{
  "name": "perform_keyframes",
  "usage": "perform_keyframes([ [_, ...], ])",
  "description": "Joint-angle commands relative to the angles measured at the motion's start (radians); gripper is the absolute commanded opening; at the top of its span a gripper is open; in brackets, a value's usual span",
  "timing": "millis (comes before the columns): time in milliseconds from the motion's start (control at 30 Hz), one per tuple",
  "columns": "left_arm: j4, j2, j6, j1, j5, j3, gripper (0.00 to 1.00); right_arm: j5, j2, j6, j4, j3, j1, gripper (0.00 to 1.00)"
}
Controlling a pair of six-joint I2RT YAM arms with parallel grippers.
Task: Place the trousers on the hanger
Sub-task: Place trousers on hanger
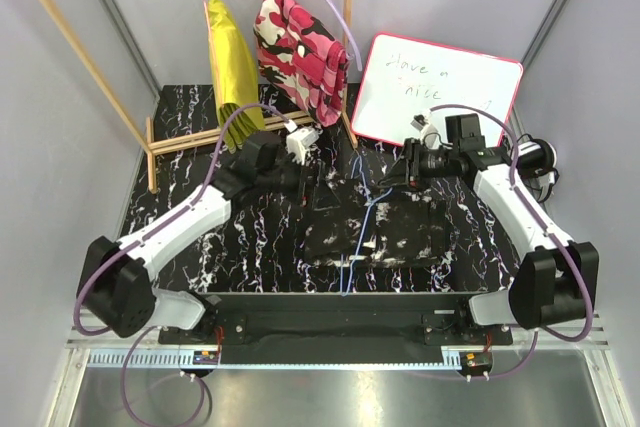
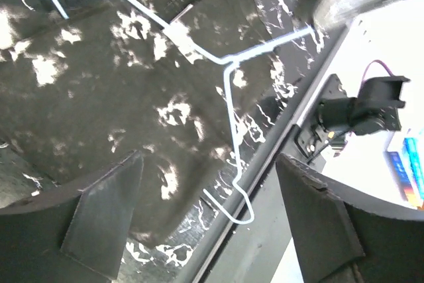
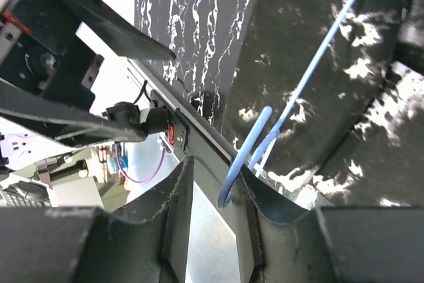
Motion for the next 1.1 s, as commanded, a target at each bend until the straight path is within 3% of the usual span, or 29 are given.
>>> perform_keyframes([
  [0, 0.097, -0.058, -0.043, 0.033, 0.064, -0.098, 0.9, -0.021, 0.031, 0.021, 0.048, 0.064, 0.056, 0.36],
  [100, 0.184, -0.133, -0.066, 0.05, 0.083, -0.181, 0.99, -0.019, 0.069, 0.048, 0.091, 0.098, 0.092, 0.37],
  [400, 0.235, -0.274, -0.046, 0.056, 0.052, -0.27, 0.99, 0.037, 0.244, 0.048, 0.154, 0.311, 0.294, 0.46],
  [600, 0.379, -0.193, -0.081, 0.058, -0.023, -0.272, 0.99, 0.063, 0.325, 0.048, 0.17, 0.402, 0.35, 0.64],
  [733, 0.41, -0.093, -0.109, 0.062, -0.025, -0.226, 0.99, 0.135, 0.305, -0.025, 0.099, 0.414, 0.341, 0.7],
  [933, 0.394, -0.05, -0.165, 0.105, 0.024, -0.219, 0.79, 0.139, 0.221, -0.07, 0.065, 0.325, 0.213, 0.71],
  [1067, 0.387, -0.065, -0.166, 0.131, -0.011, -0.233, 0.74, 0.171, 0.154, -0.155, 0.015, 0.191, 0.17, 0.7],
])
